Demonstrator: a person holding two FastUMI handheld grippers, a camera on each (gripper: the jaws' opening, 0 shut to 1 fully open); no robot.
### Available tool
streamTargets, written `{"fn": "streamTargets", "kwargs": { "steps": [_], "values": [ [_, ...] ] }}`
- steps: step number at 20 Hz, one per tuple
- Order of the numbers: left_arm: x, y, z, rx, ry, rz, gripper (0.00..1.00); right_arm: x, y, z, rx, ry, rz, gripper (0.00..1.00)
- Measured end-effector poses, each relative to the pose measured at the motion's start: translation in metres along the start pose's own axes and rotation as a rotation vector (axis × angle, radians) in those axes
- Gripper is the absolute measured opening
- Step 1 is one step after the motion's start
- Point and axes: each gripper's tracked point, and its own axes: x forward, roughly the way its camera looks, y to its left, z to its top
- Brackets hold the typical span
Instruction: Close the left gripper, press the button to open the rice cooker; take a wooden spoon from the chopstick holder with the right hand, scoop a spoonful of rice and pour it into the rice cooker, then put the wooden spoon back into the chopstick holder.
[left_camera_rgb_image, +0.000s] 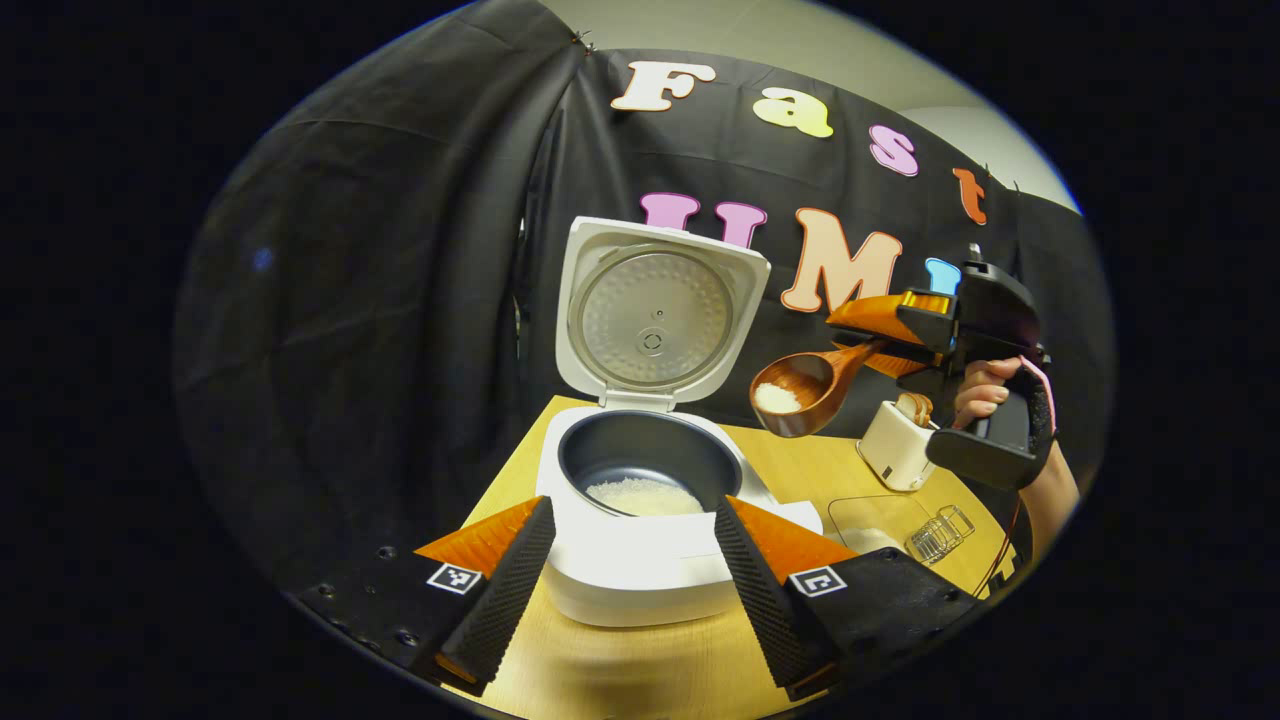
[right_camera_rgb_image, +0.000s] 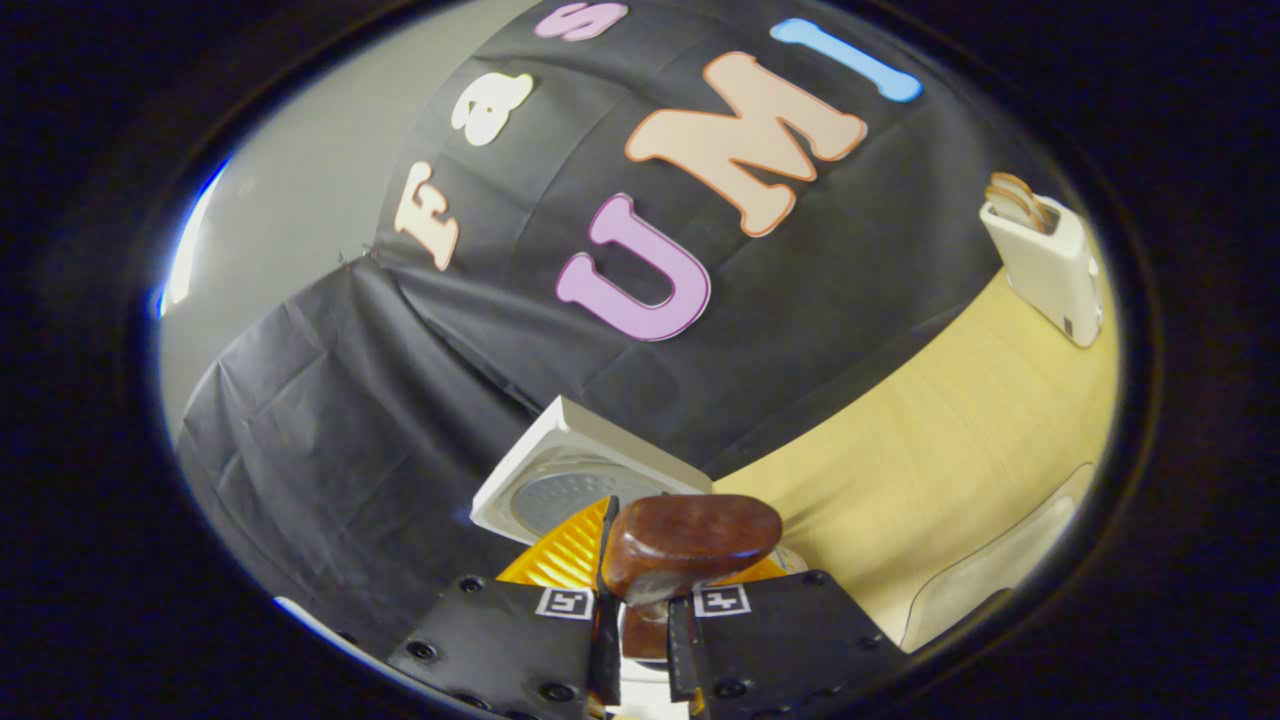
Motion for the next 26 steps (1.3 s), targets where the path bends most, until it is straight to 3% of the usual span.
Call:
{"fn": "streamTargets", "kwargs": {
  "steps": [5,14,21,26],
  "values": [
    [-0.001,0.013,0.001,-0.020,-0.009,0.017,0.95,0.036,0.028,-0.031,-0.280,0.008,-0.023,0.19],
    [-0.006,0.027,-0.005,-0.036,-0.007,0.030,0.95,0.054,0.078,-0.064,-0.885,-0.069,-0.003,0.19],
    [-0.011,0.042,-0.005,-0.042,-0.012,0.055,0.95,0.049,0.099,-0.099,-1.140,-0.094,0.062,0.20],
    [-0.014,0.039,-0.004,-0.033,-0.016,0.053,0.95,0.049,0.096,-0.099,-1.149,-0.099,0.061,0.20]
  ]
}}
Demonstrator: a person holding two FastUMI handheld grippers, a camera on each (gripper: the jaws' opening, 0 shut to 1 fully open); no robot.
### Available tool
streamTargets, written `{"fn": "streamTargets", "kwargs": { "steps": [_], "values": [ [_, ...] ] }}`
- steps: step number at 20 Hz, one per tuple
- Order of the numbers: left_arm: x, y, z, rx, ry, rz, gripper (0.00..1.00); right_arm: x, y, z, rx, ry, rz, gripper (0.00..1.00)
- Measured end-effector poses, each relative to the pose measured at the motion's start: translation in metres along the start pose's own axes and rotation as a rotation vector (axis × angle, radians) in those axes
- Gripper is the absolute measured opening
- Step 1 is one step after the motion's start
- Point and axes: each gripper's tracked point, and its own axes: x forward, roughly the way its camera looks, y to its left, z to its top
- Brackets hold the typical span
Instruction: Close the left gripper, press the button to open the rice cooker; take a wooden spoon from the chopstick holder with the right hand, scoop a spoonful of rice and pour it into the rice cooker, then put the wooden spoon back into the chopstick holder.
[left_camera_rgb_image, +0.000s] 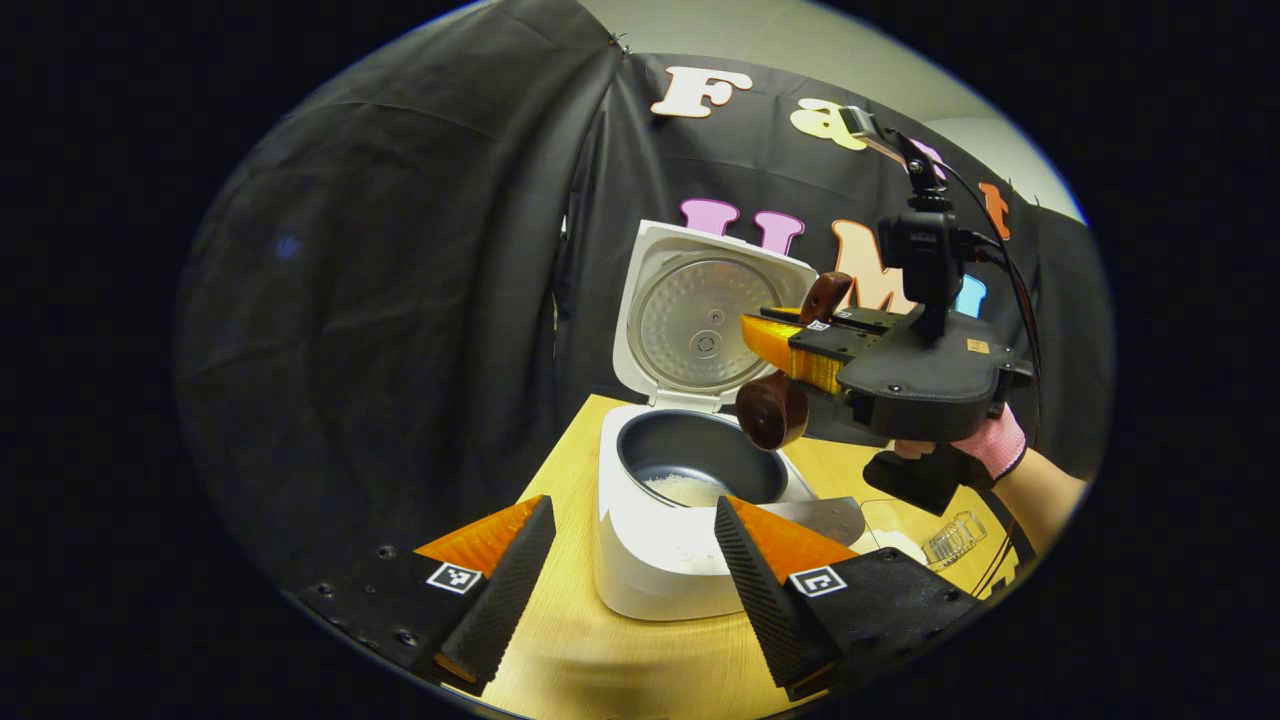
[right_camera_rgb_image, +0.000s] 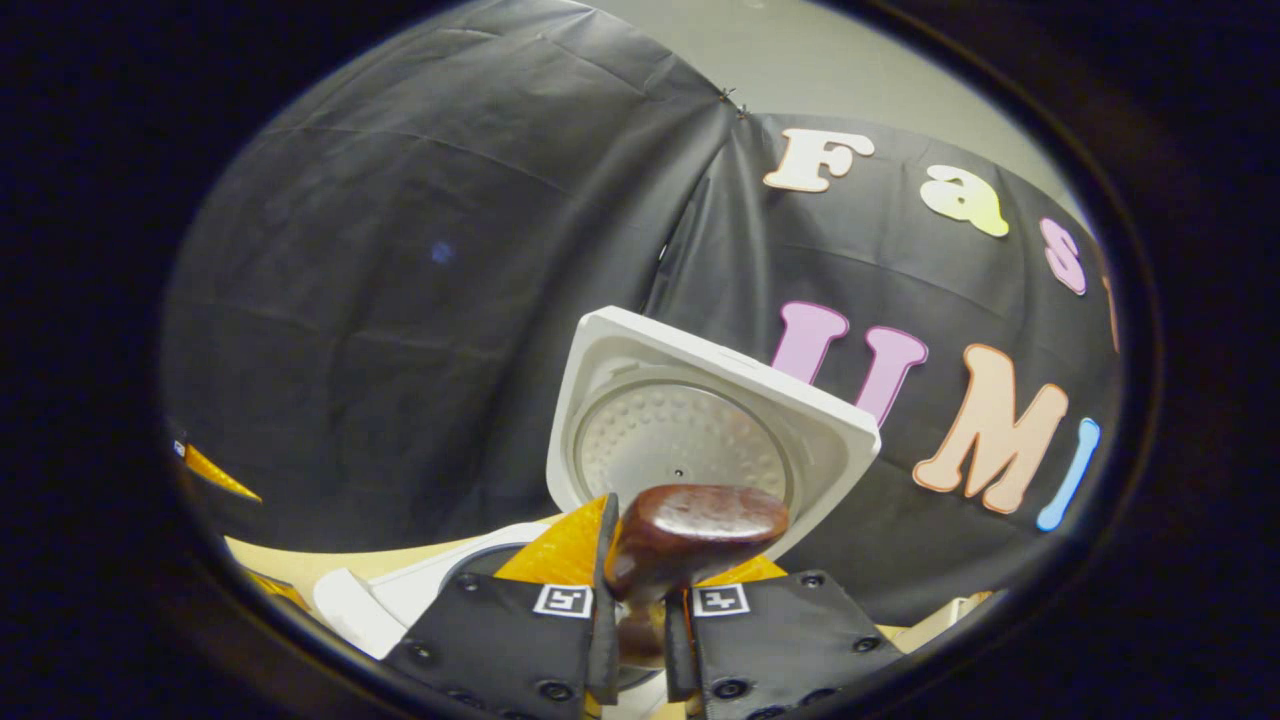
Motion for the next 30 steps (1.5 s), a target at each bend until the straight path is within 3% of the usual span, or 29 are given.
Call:
{"fn": "streamTargets", "kwargs": {
  "steps": [3,9,16,26,30],
  "values": [
    [0.000,-0.005,0.001,0.011,-0.003,-0.010,0.95,-0.002,-0.015,0.001,0.129,0.005,-0.002,0.21],
    [-0.001,-0.025,0.003,0.040,-0.011,-0.040,0.95,-0.028,-0.057,-0.009,0.517,0.042,0.009,0.21],
    [0.004,-0.068,0.001,0.067,-0.006,-0.094,0.95,-0.095,-0.150,-0.036,0.803,0.044,-0.101,0.20],
    [0.014,-0.123,0.001,0.088,-0.003,-0.140,0.95,-0.234,-0.330,-0.109,0.769,0.045,-0.436,0.20],
    [0.019,-0.130,0.003,0.104,0.001,-0.116,0.95,-0.279,-0.378,-0.148,0.700,0.088,-0.540,0.20]
  ]
}}
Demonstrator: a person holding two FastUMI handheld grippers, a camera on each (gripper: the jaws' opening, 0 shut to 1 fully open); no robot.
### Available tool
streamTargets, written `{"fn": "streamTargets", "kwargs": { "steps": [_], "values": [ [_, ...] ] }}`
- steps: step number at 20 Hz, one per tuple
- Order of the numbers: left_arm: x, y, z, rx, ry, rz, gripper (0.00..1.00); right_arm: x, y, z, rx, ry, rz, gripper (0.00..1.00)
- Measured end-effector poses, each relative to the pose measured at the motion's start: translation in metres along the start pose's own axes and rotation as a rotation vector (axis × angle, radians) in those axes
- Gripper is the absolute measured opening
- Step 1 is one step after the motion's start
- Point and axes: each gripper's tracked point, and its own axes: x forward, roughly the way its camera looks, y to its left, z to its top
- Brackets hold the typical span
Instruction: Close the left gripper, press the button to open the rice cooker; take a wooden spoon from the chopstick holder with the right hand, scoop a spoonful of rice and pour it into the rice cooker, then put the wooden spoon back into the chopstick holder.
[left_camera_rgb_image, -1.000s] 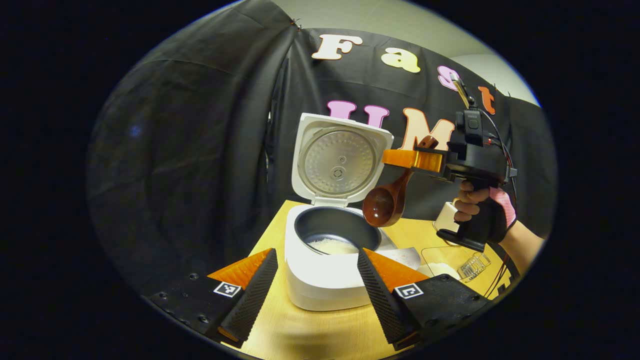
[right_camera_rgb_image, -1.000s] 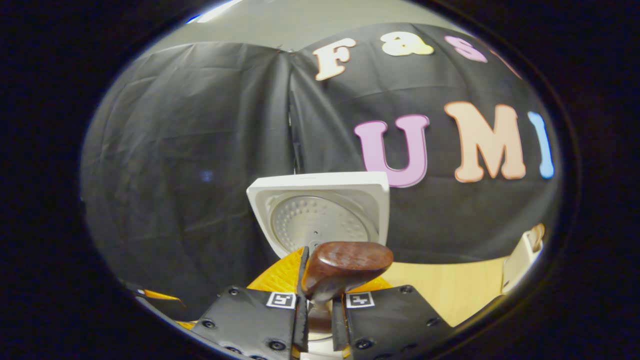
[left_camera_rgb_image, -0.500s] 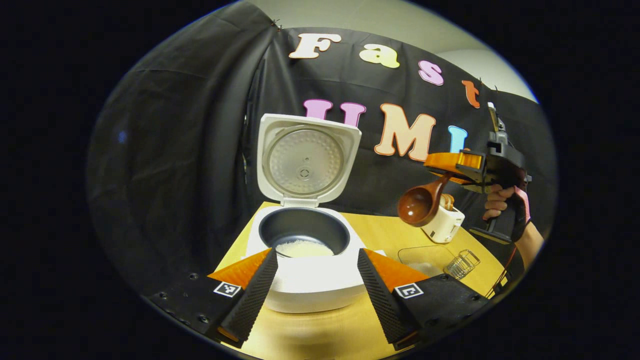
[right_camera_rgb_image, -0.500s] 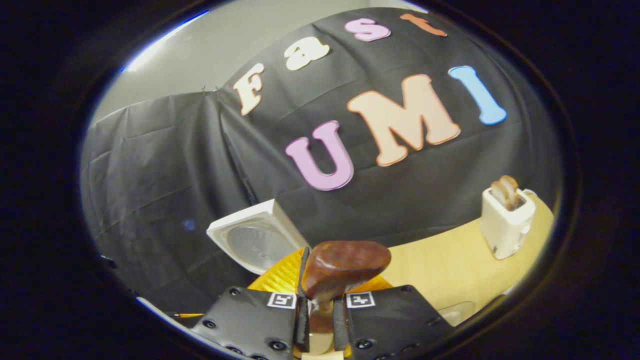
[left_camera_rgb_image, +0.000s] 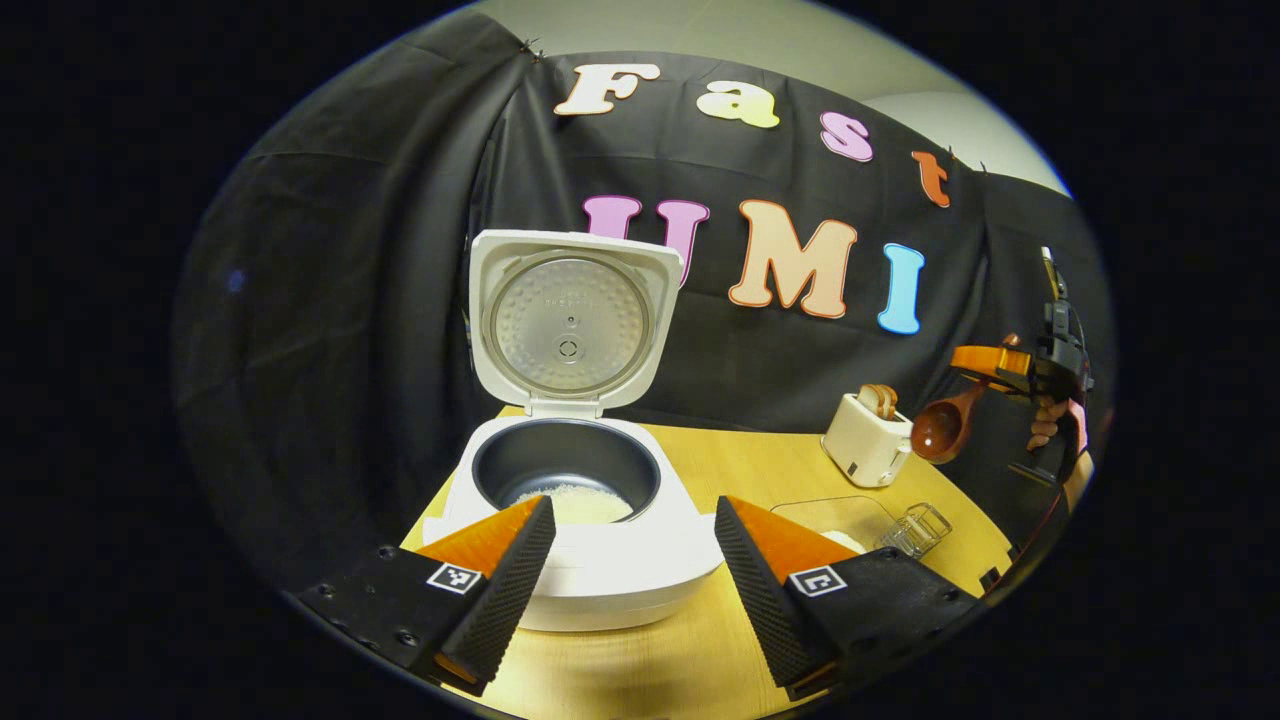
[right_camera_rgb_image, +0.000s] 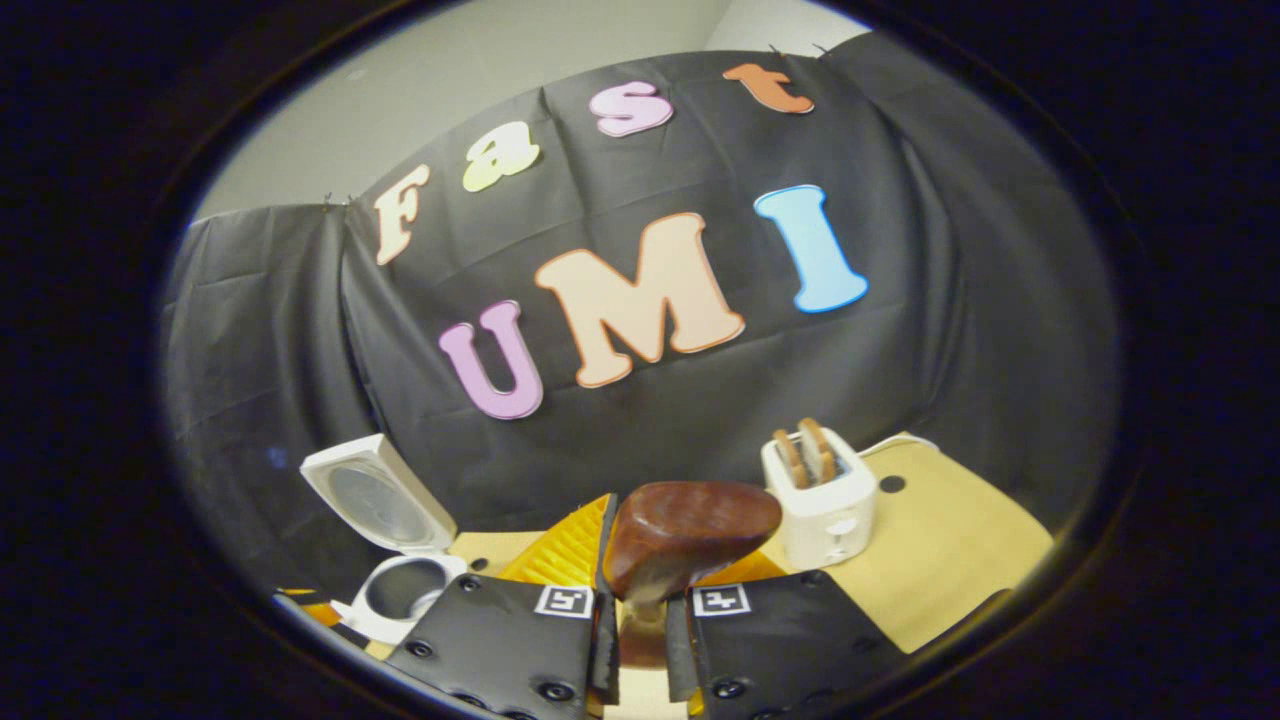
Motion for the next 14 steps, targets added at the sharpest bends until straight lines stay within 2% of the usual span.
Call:
{"fn": "streamTargets", "kwargs": {
  "steps": [6,14],
  "values": [
    [-0.004,-0.008,0.000,0.017,0.000,0.056,0.95,-0.004,-0.064,-0.043,-0.127,0.073,-0.076,0.20],
    [-0.019,-0.010,-0.003,0.026,-0.004,0.128,0.95,0.000,-0.091,-0.121,-0.241,0.204,-0.076,0.20]
  ]
}}
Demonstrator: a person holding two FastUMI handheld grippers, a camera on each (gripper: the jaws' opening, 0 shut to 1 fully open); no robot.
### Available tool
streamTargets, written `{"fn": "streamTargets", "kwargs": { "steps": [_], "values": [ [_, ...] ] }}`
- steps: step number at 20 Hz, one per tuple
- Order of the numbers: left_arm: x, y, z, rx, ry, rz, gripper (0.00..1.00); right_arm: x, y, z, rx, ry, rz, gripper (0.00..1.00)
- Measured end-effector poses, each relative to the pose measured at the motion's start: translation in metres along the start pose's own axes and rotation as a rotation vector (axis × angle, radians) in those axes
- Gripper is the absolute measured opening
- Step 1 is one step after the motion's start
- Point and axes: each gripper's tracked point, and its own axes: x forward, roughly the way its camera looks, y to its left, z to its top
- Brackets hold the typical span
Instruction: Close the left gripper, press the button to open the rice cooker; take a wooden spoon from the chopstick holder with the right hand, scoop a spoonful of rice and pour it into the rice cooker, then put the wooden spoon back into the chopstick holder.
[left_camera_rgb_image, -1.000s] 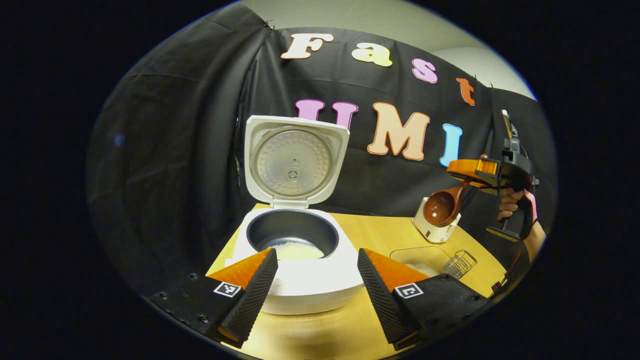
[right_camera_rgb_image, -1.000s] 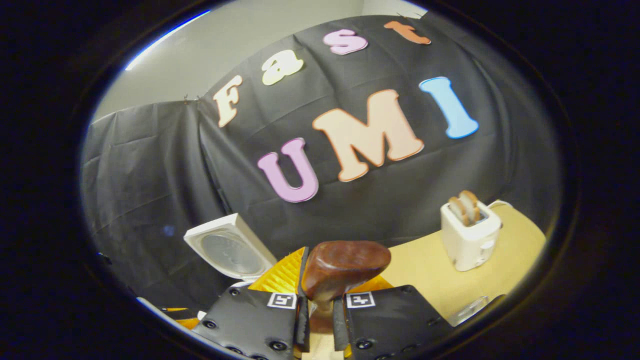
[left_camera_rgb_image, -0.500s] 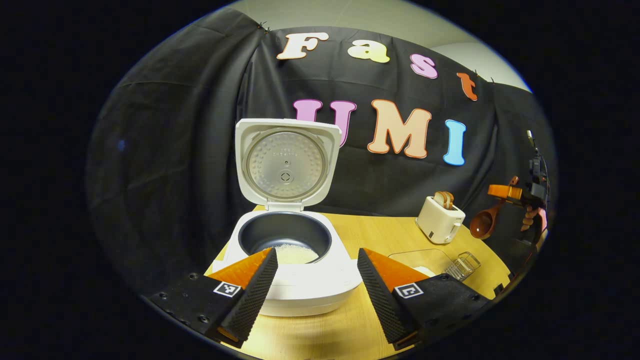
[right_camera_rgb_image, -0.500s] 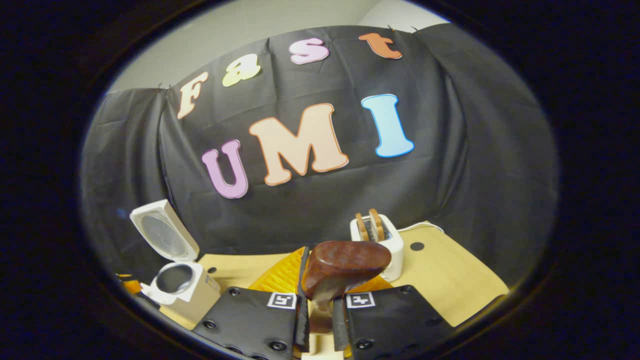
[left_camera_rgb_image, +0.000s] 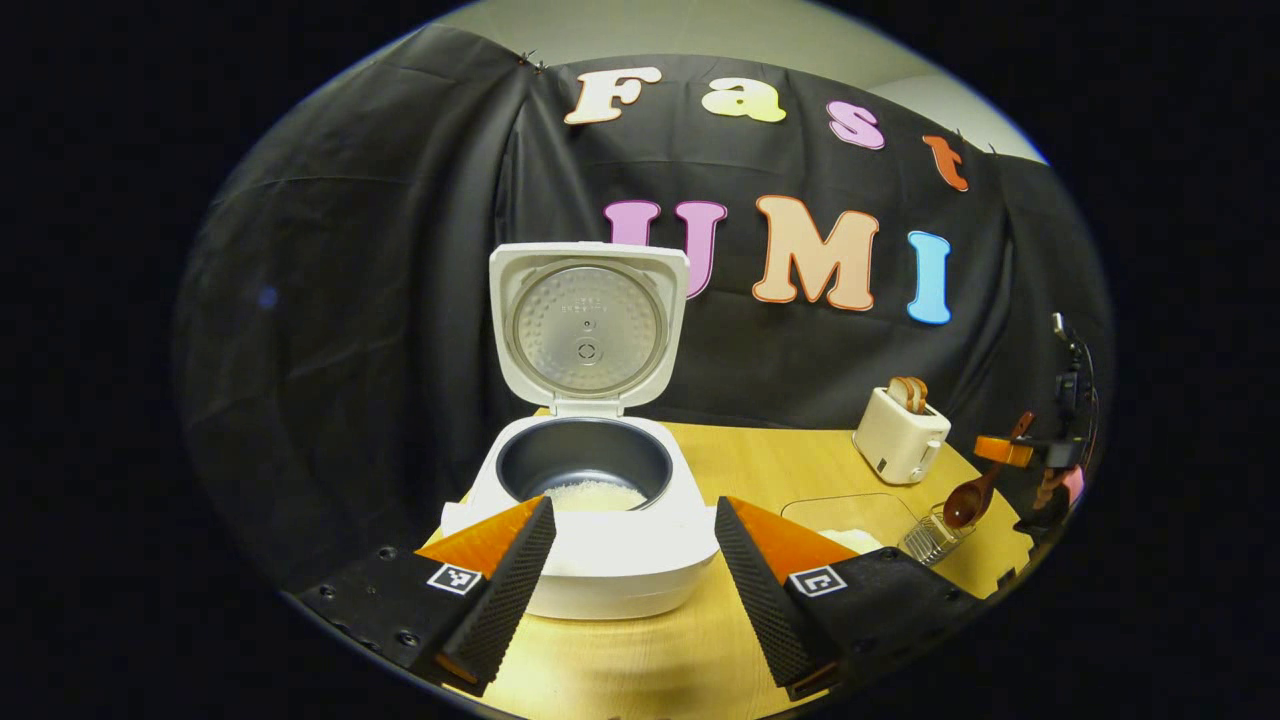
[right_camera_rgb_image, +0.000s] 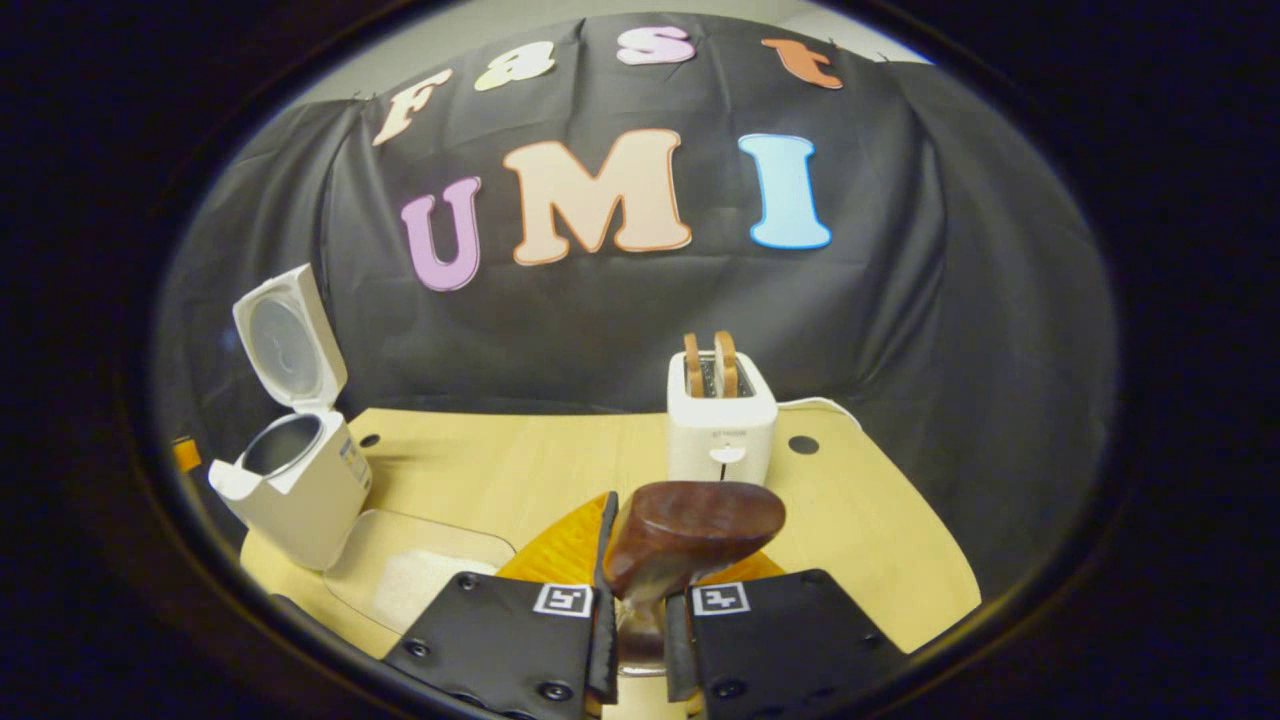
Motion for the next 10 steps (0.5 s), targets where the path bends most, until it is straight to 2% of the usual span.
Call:
{"fn": "streamTargets", "kwargs": {
  "steps": [5,6,7,8,10],
  "values": [
    [-0.003,0.000,0.002,0.003,-0.008,0.024,0.95,0.004,0.004,-0.029,-0.015,0.060,0.035,0.25],
    [-0.003,0.000,0.003,0.004,-0.010,0.024,0.95,0.004,0.003,-0.033,-0.019,0.071,0.038,0.22],
    [-0.003,-0.001,0.004,0.005,-0.014,0.023,0.95,0.004,0.003,-0.037,-0.023,0.085,0.042,0.25],
    [-0.003,-0.001,0.005,0.004,-0.020,0.019,0.95,0.003,0.004,-0.041,-0.029,0.100,0.049,0.24],
    [-0.001,-0.003,0.004,0.004,-0.016,0.008,0.95,0.002,0.005,-0.046,-0.032,0.117,0.066,0.28]
  ]
}}
